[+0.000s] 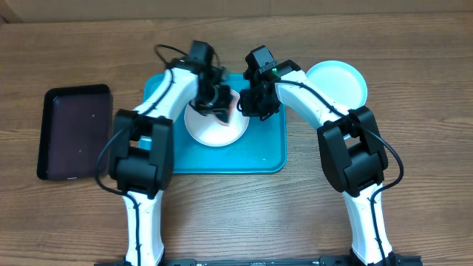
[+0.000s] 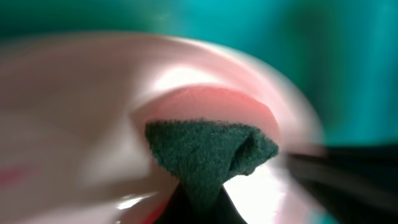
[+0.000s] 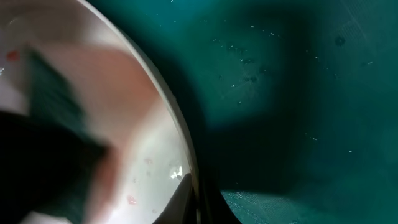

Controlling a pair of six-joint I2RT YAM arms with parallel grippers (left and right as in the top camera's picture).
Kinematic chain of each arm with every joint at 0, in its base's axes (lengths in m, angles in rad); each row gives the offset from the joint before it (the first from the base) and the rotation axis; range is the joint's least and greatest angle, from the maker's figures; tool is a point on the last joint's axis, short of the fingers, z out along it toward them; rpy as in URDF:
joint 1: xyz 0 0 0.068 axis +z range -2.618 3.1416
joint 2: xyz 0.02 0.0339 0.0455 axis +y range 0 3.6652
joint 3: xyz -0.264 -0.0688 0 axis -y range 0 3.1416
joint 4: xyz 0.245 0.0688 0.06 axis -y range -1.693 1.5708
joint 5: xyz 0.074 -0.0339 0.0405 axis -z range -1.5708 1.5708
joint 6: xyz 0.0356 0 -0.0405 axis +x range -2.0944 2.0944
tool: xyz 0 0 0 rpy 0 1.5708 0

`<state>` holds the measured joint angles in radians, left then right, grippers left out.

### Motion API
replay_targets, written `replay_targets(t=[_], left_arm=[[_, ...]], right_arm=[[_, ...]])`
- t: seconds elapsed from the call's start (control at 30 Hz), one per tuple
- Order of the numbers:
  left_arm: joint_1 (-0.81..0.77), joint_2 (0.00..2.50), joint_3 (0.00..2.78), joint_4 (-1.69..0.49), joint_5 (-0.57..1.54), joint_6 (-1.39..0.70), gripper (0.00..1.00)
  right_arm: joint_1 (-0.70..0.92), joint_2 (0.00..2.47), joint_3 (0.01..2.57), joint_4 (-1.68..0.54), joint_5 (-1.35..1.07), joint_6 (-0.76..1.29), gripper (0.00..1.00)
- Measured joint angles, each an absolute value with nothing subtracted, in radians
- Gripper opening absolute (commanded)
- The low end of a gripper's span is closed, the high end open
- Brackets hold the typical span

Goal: Clean dirty plates on tray and stack at the side
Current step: 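Scrub the white plate with the left sponge while right gripper holds it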

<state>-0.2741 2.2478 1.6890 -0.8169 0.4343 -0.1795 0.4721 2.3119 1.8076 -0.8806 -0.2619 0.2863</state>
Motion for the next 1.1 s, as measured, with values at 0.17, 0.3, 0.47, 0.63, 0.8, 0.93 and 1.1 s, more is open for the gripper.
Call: replay_targets(t=[0.17,0.3,0.47,0.63,0.8,0.93,1.1], left_arm=[[-0.301,2.260,1.687,-0.816,0.522,-0.176,0.04],[-0.304,2.260,1.687,-0.834,0.481,-0.186,0.04],[-0.320,2.242,1.689,-0.857,0.299,-0.262,0.04],[-0.341,2.229,1.692,-0.832,0.036,-0.346,0.04],[-0.340,2.230,1.691,-0.776,-0.206,-0.377,0.04],[-0.339,2.239,1.690,-0.760,-0.335,-0.387,0.04],[-0.339,2.243,1.690,-0.779,-0.400,-0.388,0.04]], right_arm=[[0.465,2.308,1.805,-0.889,-0.257,0.277,0.04],[0.466,2.308,1.805,-0.888,-0.256,0.275,0.04],[0.466,2.308,1.804,-0.887,-0.258,0.276,0.04],[0.473,2.308,1.804,-0.880,-0.255,0.277,0.04],[0.474,2.308,1.804,-0.879,-0.255,0.281,0.04],[0.474,2.308,1.804,-0.881,-0.255,0.281,0.04],[0.474,2.308,1.804,-0.884,-0.257,0.281,0.04]])
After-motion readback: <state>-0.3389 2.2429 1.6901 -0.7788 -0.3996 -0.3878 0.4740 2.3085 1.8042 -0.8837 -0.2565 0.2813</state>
